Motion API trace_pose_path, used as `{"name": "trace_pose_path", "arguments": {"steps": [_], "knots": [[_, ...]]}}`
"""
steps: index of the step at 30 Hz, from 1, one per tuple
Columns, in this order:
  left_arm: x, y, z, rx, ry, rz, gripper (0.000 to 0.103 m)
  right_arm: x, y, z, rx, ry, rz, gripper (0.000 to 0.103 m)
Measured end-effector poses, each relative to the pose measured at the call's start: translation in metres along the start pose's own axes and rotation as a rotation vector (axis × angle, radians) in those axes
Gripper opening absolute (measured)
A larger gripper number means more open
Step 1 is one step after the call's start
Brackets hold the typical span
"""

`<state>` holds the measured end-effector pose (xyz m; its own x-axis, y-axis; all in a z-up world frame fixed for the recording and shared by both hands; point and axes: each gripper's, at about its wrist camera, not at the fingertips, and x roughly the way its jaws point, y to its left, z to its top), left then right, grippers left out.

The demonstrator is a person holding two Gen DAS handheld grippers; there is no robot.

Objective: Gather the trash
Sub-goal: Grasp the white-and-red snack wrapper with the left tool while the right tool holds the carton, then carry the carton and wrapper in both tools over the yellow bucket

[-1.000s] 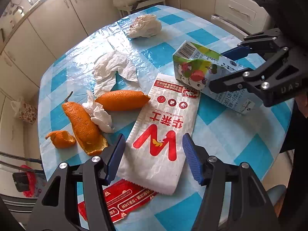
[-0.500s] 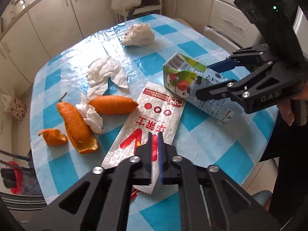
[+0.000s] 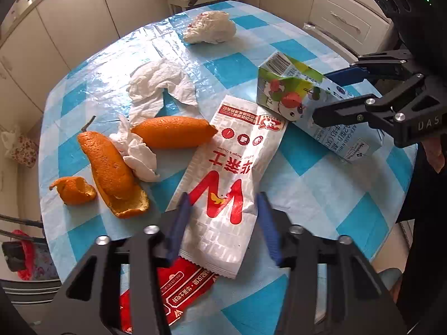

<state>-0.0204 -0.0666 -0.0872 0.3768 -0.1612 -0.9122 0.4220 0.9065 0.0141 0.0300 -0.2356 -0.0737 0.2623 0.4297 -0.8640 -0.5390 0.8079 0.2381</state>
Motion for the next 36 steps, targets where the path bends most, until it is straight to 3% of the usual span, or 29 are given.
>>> {"name": "trace_pose_path", "arguments": {"steps": [1,4,9,13,18,22,31,36], "knots": [[0.000,0.000,0.000,-0.006,0.000,-0.008,0.013,0.000,0.000,0.000,0.002,0.000,0.000,0.064],[-0.001,0.000,-0.001,-0.019,0.000,-0.009,0.002,0.000,-0.001,-0.001,0.002,0.002,-0.003,0.064],[-0.011,-0.006,-0.003,-0.027,-0.030,-0.021,0.001,0.001,0.000,-0.002,-0.001,0.006,-0.003,0.064],[-0.033,-0.003,-0.001,-0.087,-0.113,-0.035,0.001,0.003,0.001,-0.002,-0.005,0.013,-0.002,0.064],[-0.063,0.025,-0.005,-0.326,-0.243,-0.098,0.001,0.004,-0.001,-0.001,0.000,0.016,-0.002,0.064],[-0.070,0.040,-0.012,-0.438,-0.300,-0.144,0.001,0.005,0.001,-0.001,-0.005,0.014,-0.005,0.063],[-0.075,0.044,-0.015,-0.468,-0.347,-0.181,0.001,0.010,0.009,-0.003,-0.050,0.022,-0.027,0.060],[-0.079,0.038,-0.012,-0.446,-0.374,-0.186,0.001,-0.015,0.009,0.000,-0.054,-0.088,-0.042,0.060]]}}
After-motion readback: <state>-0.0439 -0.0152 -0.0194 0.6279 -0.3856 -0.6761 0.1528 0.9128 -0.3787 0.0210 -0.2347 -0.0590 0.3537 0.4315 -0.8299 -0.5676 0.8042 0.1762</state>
